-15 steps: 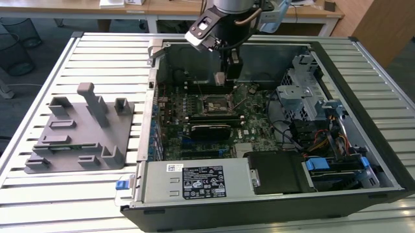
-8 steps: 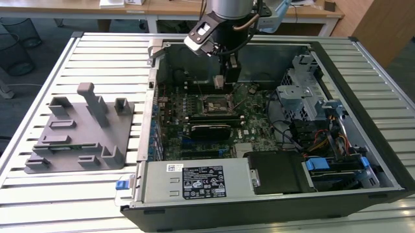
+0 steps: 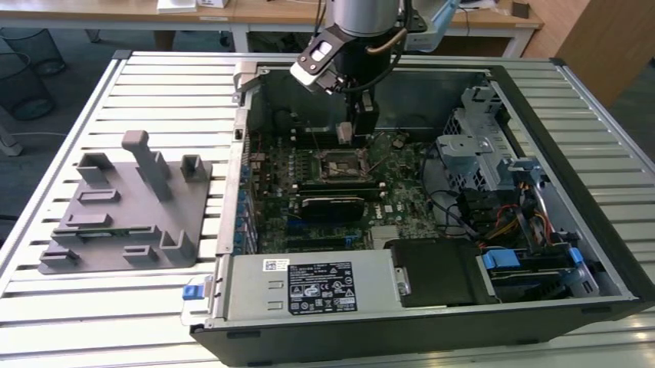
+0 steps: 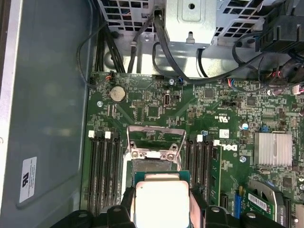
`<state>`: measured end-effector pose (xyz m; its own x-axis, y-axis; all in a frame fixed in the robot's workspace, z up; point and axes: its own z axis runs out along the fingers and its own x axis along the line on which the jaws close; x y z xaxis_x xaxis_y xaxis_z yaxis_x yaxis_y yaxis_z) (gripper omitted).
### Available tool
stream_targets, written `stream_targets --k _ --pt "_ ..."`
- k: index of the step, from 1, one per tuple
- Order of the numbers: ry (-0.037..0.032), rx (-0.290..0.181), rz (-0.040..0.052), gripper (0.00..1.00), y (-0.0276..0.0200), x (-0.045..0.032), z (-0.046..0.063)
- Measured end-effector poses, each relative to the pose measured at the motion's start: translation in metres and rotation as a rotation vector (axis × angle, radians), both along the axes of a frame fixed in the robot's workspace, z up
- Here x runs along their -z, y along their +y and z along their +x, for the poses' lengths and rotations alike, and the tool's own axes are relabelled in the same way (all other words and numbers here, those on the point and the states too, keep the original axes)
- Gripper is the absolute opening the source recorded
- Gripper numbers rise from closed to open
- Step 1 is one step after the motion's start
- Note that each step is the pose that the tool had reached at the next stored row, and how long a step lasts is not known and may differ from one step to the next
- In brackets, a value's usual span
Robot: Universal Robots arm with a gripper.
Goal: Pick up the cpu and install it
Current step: 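Place the cpu into insertion slot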
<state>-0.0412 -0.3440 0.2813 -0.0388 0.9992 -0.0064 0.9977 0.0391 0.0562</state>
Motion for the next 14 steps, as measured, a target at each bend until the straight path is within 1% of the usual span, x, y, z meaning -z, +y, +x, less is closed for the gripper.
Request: stream_targets --k 5,10,11,13,14 --pt "-0.0002 0.000 0.0003 0.54 0.0000 0.0022 -0.002" --pt "-0.0002 0.003 -0.0025 0.54 0.0019 0.0100 -0.003" --pt "-0.0002 0.004 -0.0052 0.54 0.0024 0.0116 -0.003" --pt "0.0000 0.005 -0.0171 0.54 0.0038 0.0137 -0.003" --pt "-0.0003 0.006 -0.0202 0.54 0.0045 0.0154 -0.003"
